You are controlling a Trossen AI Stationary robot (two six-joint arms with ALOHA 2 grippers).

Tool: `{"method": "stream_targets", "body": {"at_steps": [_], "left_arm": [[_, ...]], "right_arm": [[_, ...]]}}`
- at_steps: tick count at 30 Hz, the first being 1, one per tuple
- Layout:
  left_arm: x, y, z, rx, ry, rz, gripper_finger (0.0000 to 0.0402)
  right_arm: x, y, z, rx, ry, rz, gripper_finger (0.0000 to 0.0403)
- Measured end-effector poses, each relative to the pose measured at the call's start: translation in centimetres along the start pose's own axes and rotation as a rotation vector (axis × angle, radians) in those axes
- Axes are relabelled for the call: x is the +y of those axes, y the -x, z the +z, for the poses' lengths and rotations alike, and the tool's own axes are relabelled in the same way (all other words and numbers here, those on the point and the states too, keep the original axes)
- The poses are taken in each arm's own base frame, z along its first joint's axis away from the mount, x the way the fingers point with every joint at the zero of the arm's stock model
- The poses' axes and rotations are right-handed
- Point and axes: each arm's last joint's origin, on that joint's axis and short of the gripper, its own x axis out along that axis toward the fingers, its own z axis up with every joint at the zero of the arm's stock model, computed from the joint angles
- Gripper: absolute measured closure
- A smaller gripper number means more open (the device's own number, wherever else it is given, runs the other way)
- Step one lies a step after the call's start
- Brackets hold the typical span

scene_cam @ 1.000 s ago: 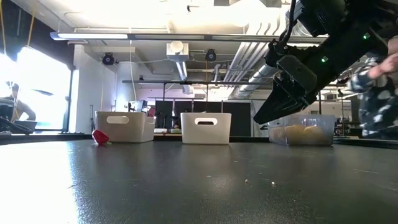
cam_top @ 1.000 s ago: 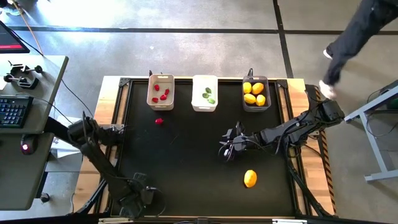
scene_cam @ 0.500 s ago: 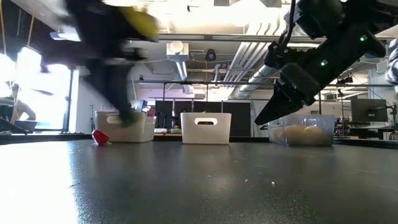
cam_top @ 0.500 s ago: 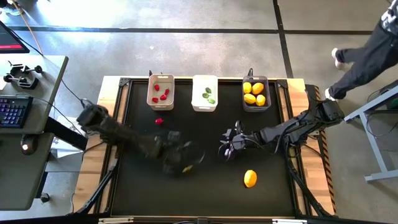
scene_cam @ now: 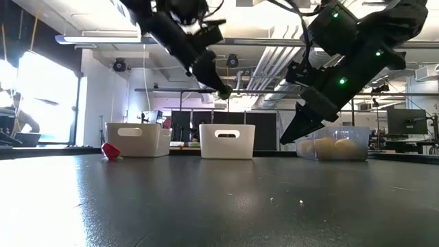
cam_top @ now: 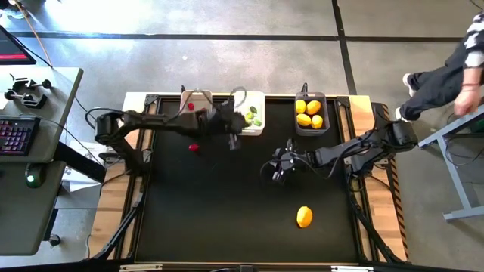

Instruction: Sort produce into baskets

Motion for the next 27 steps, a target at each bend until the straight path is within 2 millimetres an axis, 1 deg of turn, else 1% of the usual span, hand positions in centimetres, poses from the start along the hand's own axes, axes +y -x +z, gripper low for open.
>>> {"method": "stream_targets", "body": {"at_steps": [3, 5, 7, 10, 15, 20, 23, 25, 27], "left_arm": [[2.5, -1.5, -1.1, 0.01, 0.043, 0.007, 0.0391], [3.5, -2.3, -1.7, 0.013, 0.065, 0.007, 0.0391], [4.1, -3.0, -2.2, 0.016, 0.076, -0.007, 0.0391], [4.3, -4.0, -3.0, 0.045, 0.076, -0.008, 0.038], [4.2, -4.9, -3.5, 0.055, 0.072, -0.002, 0.0335], [4.2, -4.9, -3.5, 0.05, 0.053, -0.006, 0.0278], [4.3, -4.9, -3.5, 0.047, 0.06, -0.005, 0.0247], [4.3, -5.0, -3.3, 0.027, 0.058, -0.019, 0.0235], [4.0, -4.9, -3.4, -0.022, 0.059, -0.011, 0.0233]], "right_arm": [[-0.6, -0.2, 0.1, 0.005, -0.01, -0.013, 0.0258], [-0.9, -0.4, 0.2, 0.01, 0.003, -0.008, 0.0258], [-1.2, -0.5, 0.4, 0.0, 0.016, -0.012, 0.0258], [-1.6, -0.7, 0.7, -0.012, 0.016, -0.021, 0.0258], [-1.7, -0.7, 0.8, -0.02, 0.002, -0.021, 0.0258], [-1.8, -0.7, 0.9, -0.035, -0.06, -0.043, 0.0258], [-1.9, -0.7, 0.9, -0.038, -0.068, -0.051, 0.0258], [-1.9, -0.7, 0.9, -0.04, -0.081, -0.051, 0.0258], [-1.8, -0.6, 1.0, -0.043, -0.091, -0.048, 0.0258]]}}
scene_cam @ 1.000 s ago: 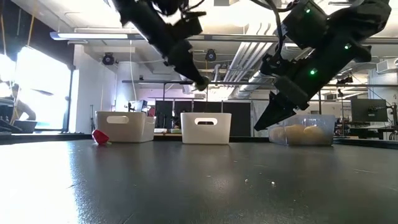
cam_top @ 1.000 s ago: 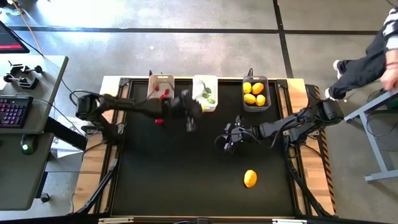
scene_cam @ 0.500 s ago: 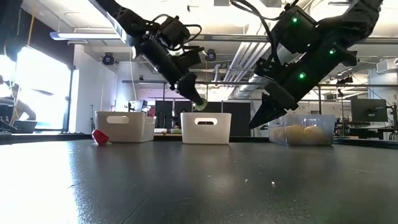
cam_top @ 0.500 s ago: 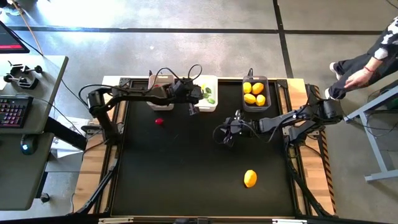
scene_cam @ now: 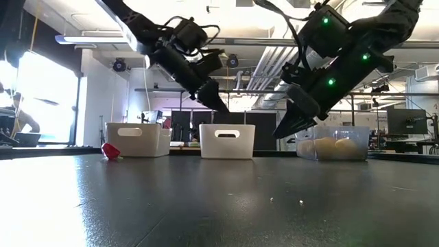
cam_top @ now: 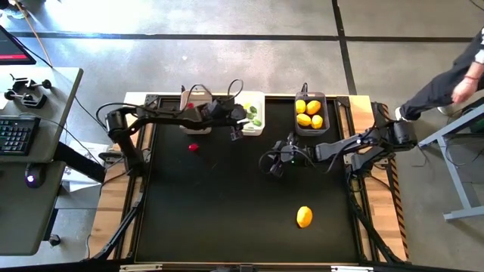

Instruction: Sort produce into baskets

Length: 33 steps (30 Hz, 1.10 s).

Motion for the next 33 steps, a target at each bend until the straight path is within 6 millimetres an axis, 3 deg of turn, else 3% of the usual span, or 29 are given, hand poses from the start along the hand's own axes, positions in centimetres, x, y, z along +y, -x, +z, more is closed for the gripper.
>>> {"method": "stream_targets", "body": {"at_steps": [5, 9, 14, 19, 26, 33], "left_arm": [[-1.3, 1.9, -0.4, -0.251, 0.055, 0.005, 0.0277], [-3.2, 4.0, -1.6, -0.396, 0.098, -0.039, 0.0328], [-6.1, 7.5, -3.0, -0.52, 0.079, -0.105, 0.037], [-8.7, 10.8, -4.0, -0.586, 0.068, -0.177, 0.0384], [-11.0, 13.8, -6.1, -0.605, 0.022, -0.221, 0.0385], [-11.6, 14.0, -7.9, -0.546, 0.019, -0.195, 0.0385]], "right_arm": [[0.8, 1.5, 1.2, 0.034, 0.009, 0.01, 0.0258], [2.6, 3.4, 2.2, 0.094, 0.088, 0.0, 0.0263], [5.4, 6.6, 3.4, 0.219, 0.03, 0.062, 0.029], [8.4, 10.8, 3.9, 0.308, -0.071, 0.127, 0.0334], [11.1, 15.0, 2.4, 0.396, -0.373, 0.137, 0.0398], [12.0, 16.8, -0.3, 0.629, -0.551, 0.064, 0.0377]]}}
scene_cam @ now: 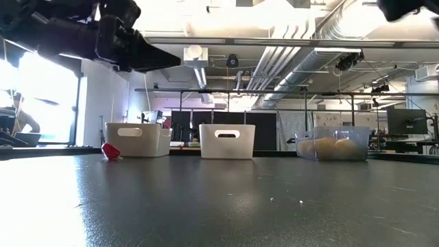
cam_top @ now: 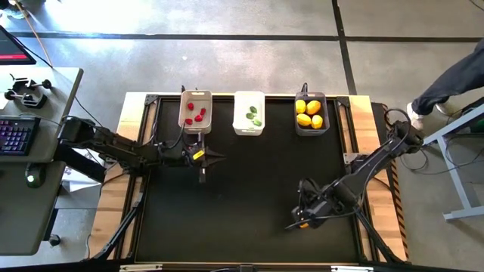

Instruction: Sort produce into baskets

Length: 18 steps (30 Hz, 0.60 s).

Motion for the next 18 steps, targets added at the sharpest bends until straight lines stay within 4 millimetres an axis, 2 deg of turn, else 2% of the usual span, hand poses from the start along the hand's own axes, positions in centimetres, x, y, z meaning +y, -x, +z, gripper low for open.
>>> {"method": "stream_targets", "body": {"at_steps": [4, 9, 13, 15, 18], "left_arm": [[0.0, 0.0, -0.1, 0.001, 0.0, 0.008, 0.0385], [0.0, 0.0, -0.1, 0.001, 0.005, 0.009, 0.0385], [0.1, 0.0, -0.1, 0.001, 0.024, 0.011, 0.0385], [0.1, 0.0, -0.1, 0.001, 0.028, 0.011, 0.0385], [0.1, 0.0, -0.1, 0.001, 0.033, 0.011, 0.0385]], "right_arm": [[-0.3, -0.3, -0.5, 0.121, -0.129, -0.065, 0.0324], [-0.1, -1.5, -0.9, 0.173, -0.275, -0.141, 0.0218], [0.4, -3.3, -1.4, 0.238, -0.303, -0.194, 0.014], [0.7, -4.2, -1.4, 0.268, -0.319, -0.204, 0.0118], [1.2, -5.6, -1.1, 0.283, -0.314, -0.207, 0.0106]]}}
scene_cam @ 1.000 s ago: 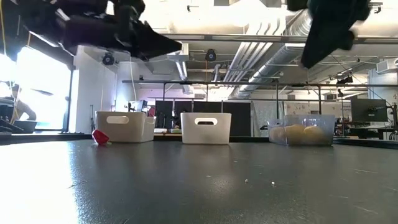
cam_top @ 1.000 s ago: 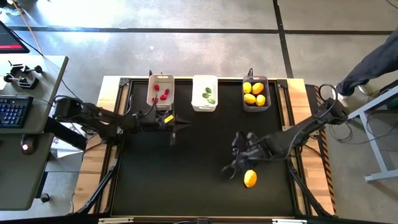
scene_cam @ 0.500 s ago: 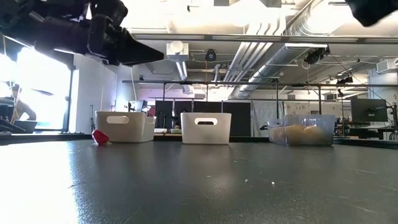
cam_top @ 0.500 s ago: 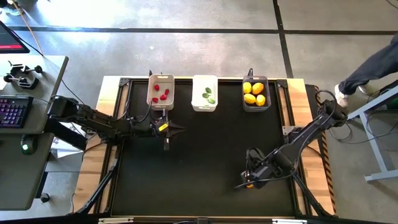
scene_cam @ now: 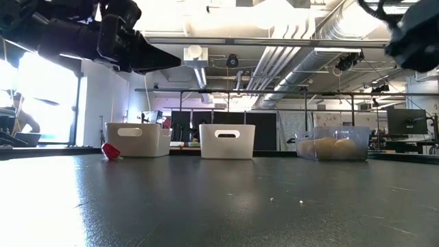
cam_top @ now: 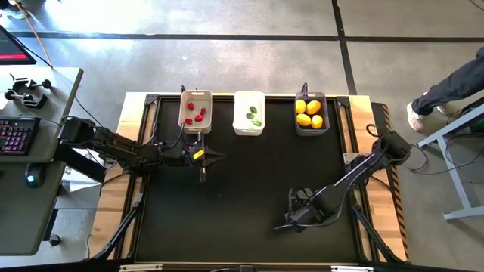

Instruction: Sort produce into baskets

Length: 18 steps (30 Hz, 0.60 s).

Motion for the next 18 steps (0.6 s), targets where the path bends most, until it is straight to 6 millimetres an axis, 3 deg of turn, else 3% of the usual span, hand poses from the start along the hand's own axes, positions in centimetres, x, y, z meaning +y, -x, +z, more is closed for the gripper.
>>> {"method": "stream_targets", "body": {"at_steps": [10, 18], "left_arm": [[0.0, 0.0, 0.0, 0.001, 0.004, 0.0, 0.0385], [0.0, 0.0, 0.1, -0.007, 0.057, -0.007, 0.0385]], "right_arm": [[1.0, -1.5, 2.3, -0.062, 0.094, -0.043, 0.011], [1.3, -1.2, 4.4, -0.131, 0.214, -0.058, 0.0212]]}}
